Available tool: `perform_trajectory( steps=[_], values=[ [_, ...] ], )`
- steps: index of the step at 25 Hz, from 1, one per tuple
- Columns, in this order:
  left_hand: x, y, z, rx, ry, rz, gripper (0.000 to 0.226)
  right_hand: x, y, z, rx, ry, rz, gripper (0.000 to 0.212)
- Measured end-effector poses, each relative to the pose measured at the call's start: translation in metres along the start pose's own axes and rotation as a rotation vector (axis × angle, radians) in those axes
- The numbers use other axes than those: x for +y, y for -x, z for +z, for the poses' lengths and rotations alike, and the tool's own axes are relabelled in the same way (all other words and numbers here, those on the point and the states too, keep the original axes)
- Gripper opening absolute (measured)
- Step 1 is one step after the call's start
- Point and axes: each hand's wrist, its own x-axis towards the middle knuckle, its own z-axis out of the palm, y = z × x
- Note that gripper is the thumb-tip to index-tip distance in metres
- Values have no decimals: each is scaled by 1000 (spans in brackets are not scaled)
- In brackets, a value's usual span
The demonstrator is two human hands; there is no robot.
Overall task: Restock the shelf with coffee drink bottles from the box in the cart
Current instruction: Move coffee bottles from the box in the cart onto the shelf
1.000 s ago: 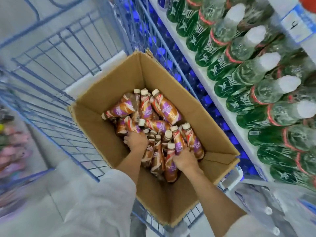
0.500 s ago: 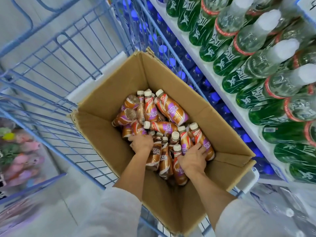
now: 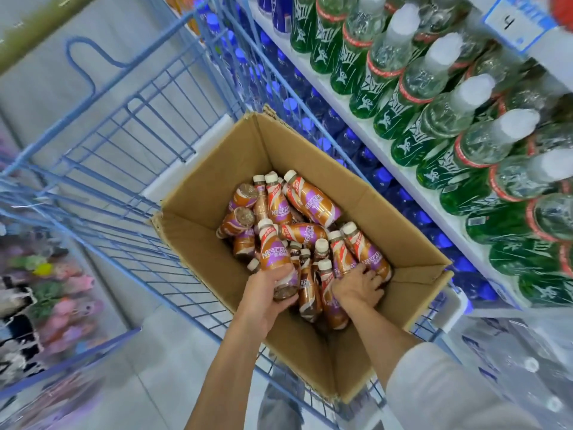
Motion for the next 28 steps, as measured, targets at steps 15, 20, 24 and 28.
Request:
perform_trajectory(
  steps=[15, 20, 24, 28],
  values=[
    [-26, 193, 11, -521, -297, 367, 71, 151, 237, -178, -512, -1333, -474, 50],
    [-83, 262, 78, -805, -453, 431, 68, 256, 275, -205, -271, -1607, -566, 64],
    [-154, 316, 142, -924, -538, 479, 61, 357, 295, -217, -62, -1761, -611, 75],
    [-251, 372, 195, -1009, -554, 446, 64, 474, 319, -218, 115, -1823, -633, 58]
  ],
)
